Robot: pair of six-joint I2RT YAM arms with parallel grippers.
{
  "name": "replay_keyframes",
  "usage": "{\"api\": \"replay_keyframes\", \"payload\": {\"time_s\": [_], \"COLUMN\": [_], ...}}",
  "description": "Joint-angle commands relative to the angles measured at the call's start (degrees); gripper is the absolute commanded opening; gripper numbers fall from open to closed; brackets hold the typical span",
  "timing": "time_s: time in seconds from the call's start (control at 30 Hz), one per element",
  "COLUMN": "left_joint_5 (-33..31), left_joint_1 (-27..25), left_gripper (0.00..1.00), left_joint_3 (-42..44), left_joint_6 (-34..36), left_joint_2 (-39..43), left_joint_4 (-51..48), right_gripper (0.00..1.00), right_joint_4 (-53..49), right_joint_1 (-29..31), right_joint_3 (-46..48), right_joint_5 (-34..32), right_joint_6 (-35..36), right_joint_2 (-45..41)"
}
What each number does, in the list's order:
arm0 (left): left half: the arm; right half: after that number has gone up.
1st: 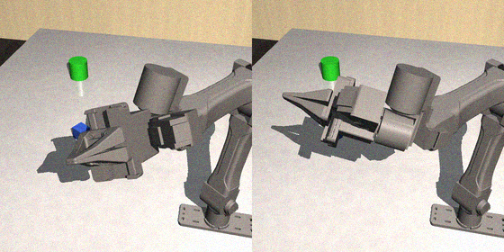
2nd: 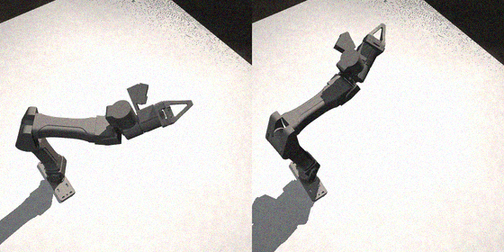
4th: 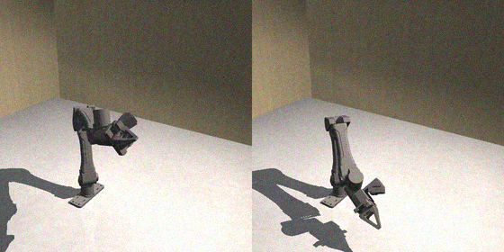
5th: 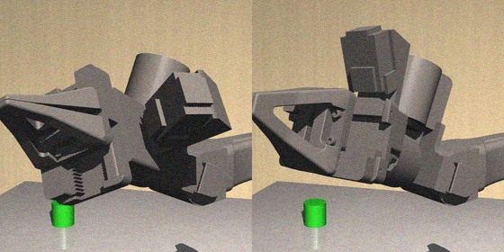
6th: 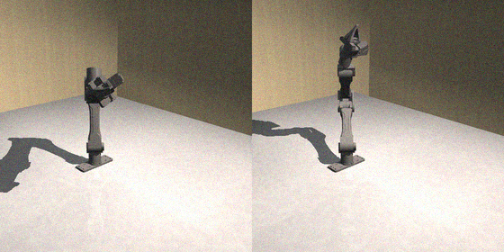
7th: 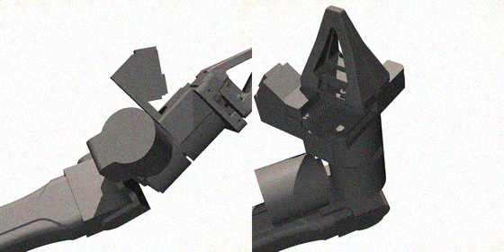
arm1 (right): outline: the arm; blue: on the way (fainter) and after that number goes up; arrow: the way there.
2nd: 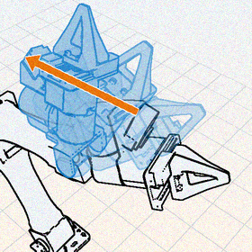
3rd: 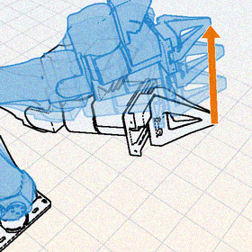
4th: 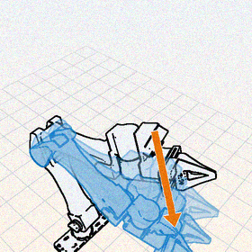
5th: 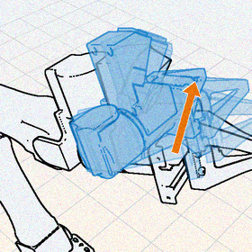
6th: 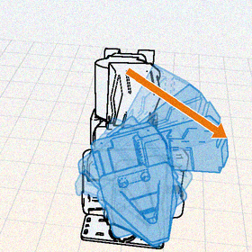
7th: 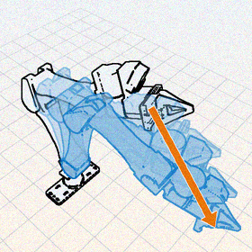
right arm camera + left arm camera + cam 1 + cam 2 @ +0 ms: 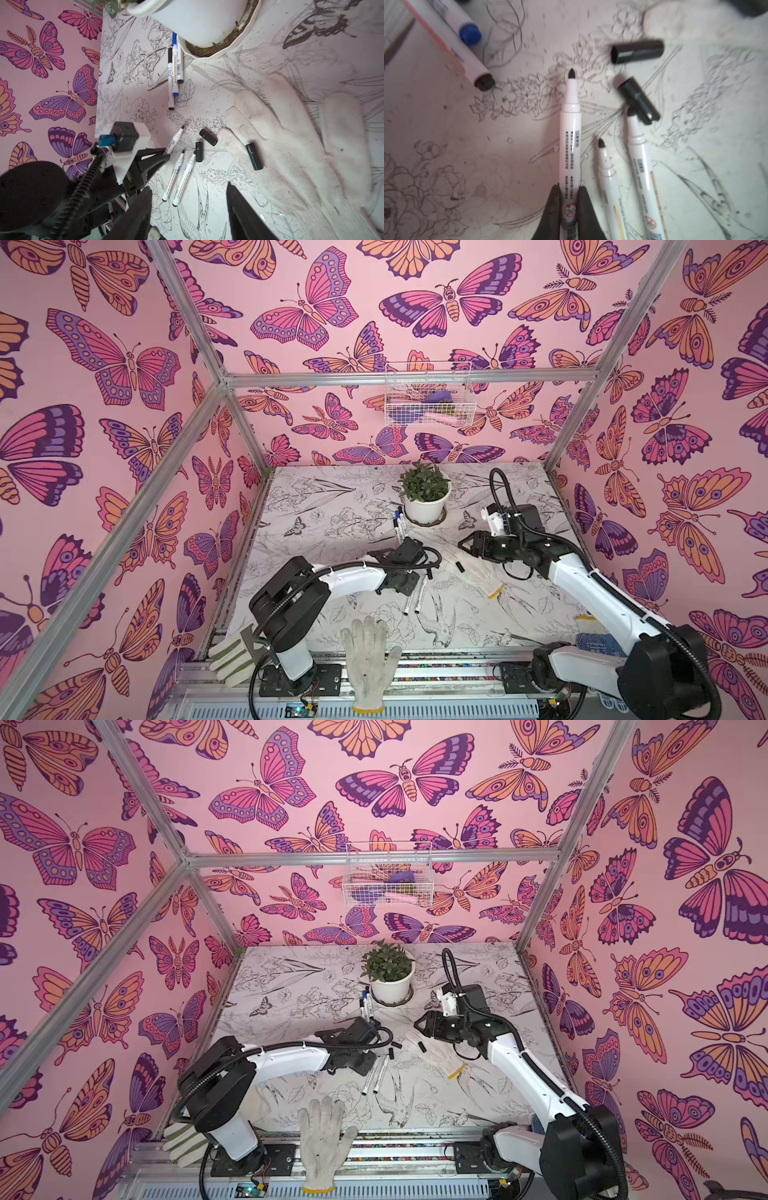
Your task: Insert the pens into the pen caps
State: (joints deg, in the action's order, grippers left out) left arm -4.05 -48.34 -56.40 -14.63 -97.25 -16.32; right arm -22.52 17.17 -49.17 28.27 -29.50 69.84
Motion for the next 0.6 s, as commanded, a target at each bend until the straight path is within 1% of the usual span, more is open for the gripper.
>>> {"api": "replay_keyframes", "payload": {"time_s": [0.0, 0.07, 0.1, 0.23, 0.3, 0.43, 0.57], "left_joint_5": [4.40, 7.16, 8.39, 11.60, 11.75, 12.48, 13.29], "left_joint_1": [1.55, 1.58, 1.58, 1.47, 1.23, 1.05, 0.88], "left_gripper": [0.00, 0.00, 0.00, 0.00, 0.00, 0.00, 0.00], "left_joint_3": [-0.28, 0.70, 0.40, -1.17, -0.63, 2.08, 3.52], "left_joint_6": [-0.73, -1.29, -1.60, -3.16, -2.94, -2.48, -1.84], "left_joint_2": [5.14, 6.02, 5.88, 3.92, 3.92, 5.45, 6.76], "left_joint_4": [10.68, 18.32, 19.84, 21.52, 22.35, 26.25, 27.88], "right_gripper": [0.59, 0.59, 0.58, 0.58, 0.58, 0.57, 0.56], "right_joint_4": [1.59, 3.14, 4.03, 2.76, 2.81, 2.41, 3.68], "right_joint_1": [1.38, 2.50, 3.14, 6.68, 7.36, 7.44, 7.44], "right_joint_3": [-0.26, -0.74, -0.91, -3.61, -4.31, -4.90, -4.94], "right_joint_5": [3.42, 5.08, 5.53, 5.19, 5.24, 1.09, -1.41], "right_joint_6": [1.55, 1.19, 0.77, 3.73, 4.27, 3.66, 2.14], "right_joint_2": [1.14, 1.23, 1.34, 1.97, 2.00, 2.13, 3.25]}}
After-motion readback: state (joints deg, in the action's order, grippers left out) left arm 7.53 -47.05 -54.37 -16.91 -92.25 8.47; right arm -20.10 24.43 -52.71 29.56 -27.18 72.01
